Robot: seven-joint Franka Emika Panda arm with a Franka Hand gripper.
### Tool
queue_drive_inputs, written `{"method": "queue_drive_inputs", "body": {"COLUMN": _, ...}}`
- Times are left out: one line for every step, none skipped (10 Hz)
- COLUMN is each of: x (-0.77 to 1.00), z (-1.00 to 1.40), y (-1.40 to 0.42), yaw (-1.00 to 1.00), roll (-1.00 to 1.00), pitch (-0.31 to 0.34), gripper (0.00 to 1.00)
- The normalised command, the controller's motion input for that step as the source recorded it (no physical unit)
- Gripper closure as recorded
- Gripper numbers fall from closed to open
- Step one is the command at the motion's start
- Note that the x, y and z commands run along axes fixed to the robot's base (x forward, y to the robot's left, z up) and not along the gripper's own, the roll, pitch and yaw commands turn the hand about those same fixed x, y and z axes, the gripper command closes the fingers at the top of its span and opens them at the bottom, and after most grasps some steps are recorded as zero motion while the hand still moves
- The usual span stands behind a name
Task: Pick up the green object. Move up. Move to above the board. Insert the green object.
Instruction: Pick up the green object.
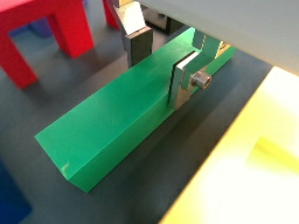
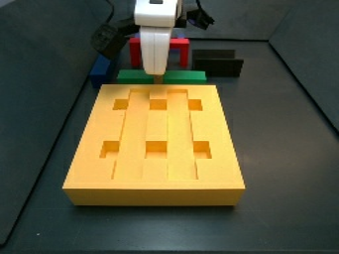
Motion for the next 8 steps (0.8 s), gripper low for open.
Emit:
{"method": "queue_drive_inputs", "body": {"x": 0.00, "z": 0.00, "y": 0.00, "yaw": 0.00, "roll": 0.00, "pitch": 0.000, "gripper": 1.00}}
{"method": "queue_drive_inputs", "body": {"x": 0.00, "z": 0.00, "y": 0.00, "yaw": 0.00, "roll": 0.00, "pitch": 0.000, "gripper": 1.00}}
{"method": "queue_drive_inputs", "body": {"x": 0.00, "z": 0.00, "y": 0.00, "yaw": 0.00, "roll": 0.00, "pitch": 0.000, "gripper": 1.00}}
{"method": "queue_drive_inputs", "body": {"x": 0.00, "z": 0.00, "y": 0.00, "yaw": 0.00, "roll": 0.00, "pitch": 0.000, "gripper": 1.00}}
{"method": "queue_drive_inputs", "body": {"x": 0.00, "z": 0.00, "y": 0.00, "yaw": 0.00, "roll": 0.00, "pitch": 0.000, "gripper": 1.00}}
{"method": "queue_drive_inputs", "body": {"x": 0.00, "z": 0.00, "y": 0.00, "yaw": 0.00, "roll": 0.00, "pitch": 0.000, "gripper": 1.00}}
{"method": "queue_drive_inputs", "body": {"x": 0.00, "z": 0.00, "y": 0.00, "yaw": 0.00, "roll": 0.00, "pitch": 0.000, "gripper": 1.00}}
{"method": "queue_drive_inputs", "body": {"x": 0.00, "z": 0.00, "y": 0.00, "yaw": 0.00, "roll": 0.00, "pitch": 0.000, "gripper": 1.00}}
